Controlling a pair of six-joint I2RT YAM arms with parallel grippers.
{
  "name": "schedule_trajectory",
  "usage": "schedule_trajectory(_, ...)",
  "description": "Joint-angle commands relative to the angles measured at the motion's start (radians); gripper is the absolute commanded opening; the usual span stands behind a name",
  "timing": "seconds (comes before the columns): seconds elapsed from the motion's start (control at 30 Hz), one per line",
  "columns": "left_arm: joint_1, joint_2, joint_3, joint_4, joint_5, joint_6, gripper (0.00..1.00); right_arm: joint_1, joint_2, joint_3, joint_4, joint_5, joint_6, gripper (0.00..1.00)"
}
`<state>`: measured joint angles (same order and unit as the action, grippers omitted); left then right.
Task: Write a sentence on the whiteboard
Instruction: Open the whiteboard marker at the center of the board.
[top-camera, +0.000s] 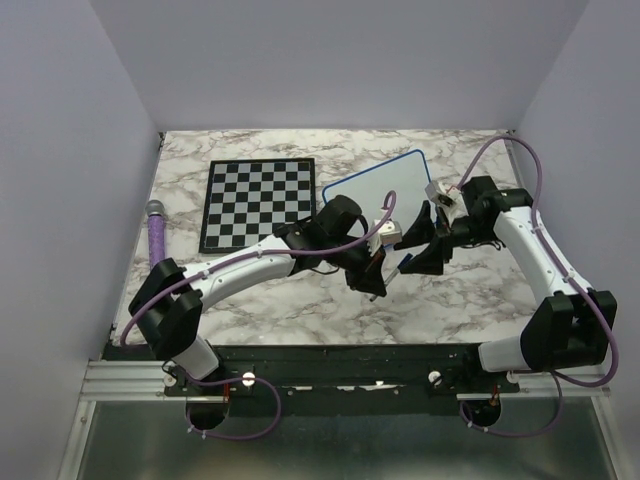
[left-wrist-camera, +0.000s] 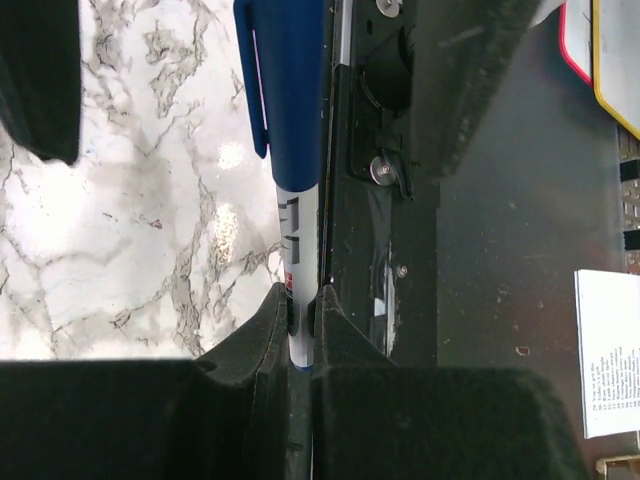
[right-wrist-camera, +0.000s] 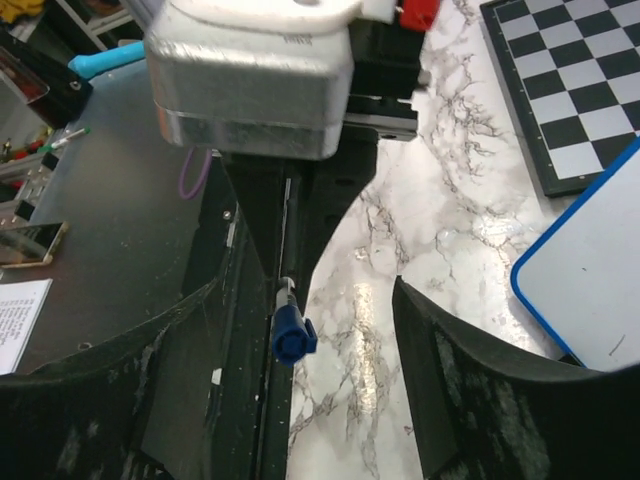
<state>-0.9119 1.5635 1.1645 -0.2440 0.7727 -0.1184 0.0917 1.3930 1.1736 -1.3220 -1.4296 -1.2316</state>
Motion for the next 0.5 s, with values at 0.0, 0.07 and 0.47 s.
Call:
schedule_trajectory(0.0,-0.004,0.024,0.053,-0.075,0.042,0.051,0.00,0.032,-0.020,0.005,-0.151,-0.015,-0.003,0.74)
schedule_trajectory(0.07,-0.004,0.030,0.057,-0.077,0.043,0.051,0.00,0.042,-0.028,-0.006,-0.111,-0.003,0.030,0.71)
schedule_trajectory(0.47,-0.001,0.026,0.073,-0.090,0.027,0.054,0.00,0.132,-0.083,-0.063,0.060,0.104,0.230,0.32)
